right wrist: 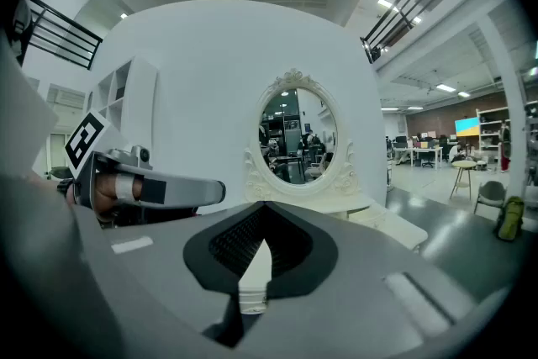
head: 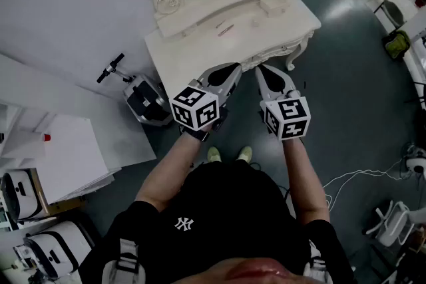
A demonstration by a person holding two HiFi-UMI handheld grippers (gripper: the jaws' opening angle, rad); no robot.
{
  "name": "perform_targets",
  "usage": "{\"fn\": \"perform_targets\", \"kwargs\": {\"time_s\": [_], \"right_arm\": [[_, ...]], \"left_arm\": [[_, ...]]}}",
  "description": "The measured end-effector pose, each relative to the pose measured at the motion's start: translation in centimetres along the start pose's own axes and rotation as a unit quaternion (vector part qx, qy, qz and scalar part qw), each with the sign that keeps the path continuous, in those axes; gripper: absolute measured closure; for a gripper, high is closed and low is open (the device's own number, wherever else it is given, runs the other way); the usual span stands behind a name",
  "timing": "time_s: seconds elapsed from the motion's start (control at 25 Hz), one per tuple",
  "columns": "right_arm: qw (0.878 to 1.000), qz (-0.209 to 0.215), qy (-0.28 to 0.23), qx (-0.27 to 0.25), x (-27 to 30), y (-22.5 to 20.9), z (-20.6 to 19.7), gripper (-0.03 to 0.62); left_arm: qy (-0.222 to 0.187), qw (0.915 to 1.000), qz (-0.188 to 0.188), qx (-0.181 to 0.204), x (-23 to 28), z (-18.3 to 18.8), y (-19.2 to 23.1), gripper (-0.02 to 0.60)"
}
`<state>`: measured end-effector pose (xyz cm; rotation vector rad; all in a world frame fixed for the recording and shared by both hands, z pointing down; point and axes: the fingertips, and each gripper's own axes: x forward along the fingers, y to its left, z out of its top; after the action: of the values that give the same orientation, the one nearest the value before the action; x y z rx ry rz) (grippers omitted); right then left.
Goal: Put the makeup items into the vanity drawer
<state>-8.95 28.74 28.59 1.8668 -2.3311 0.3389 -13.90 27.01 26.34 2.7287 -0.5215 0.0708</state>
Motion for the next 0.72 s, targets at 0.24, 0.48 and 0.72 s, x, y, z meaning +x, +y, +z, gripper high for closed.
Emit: {"fn": "perform_targets", "kwargs": {"time_s": [0.24,0.48,0.72], "right_arm": [[1.000,0.018,-0.003,0.019,-1.1,-0.4,0.1,0.571],[0.998,0.019,-0.036,0.043,-1.8,-2.2,1.6,0.569],[0.993,0.008,-0.067,0.100,-3.1,-5.6,2.0,0.569]], "left_arm": [[0.004,0.9999,0.001,-0.010,0.4,-0.8,-1.2,0.581],[-0.004,1.0000,0.005,0.002,1.5,0.0,-1.4,0.581],[-0.006,0.9998,0.018,0.004,3.1,0.1,-1.7,0.581]]}}
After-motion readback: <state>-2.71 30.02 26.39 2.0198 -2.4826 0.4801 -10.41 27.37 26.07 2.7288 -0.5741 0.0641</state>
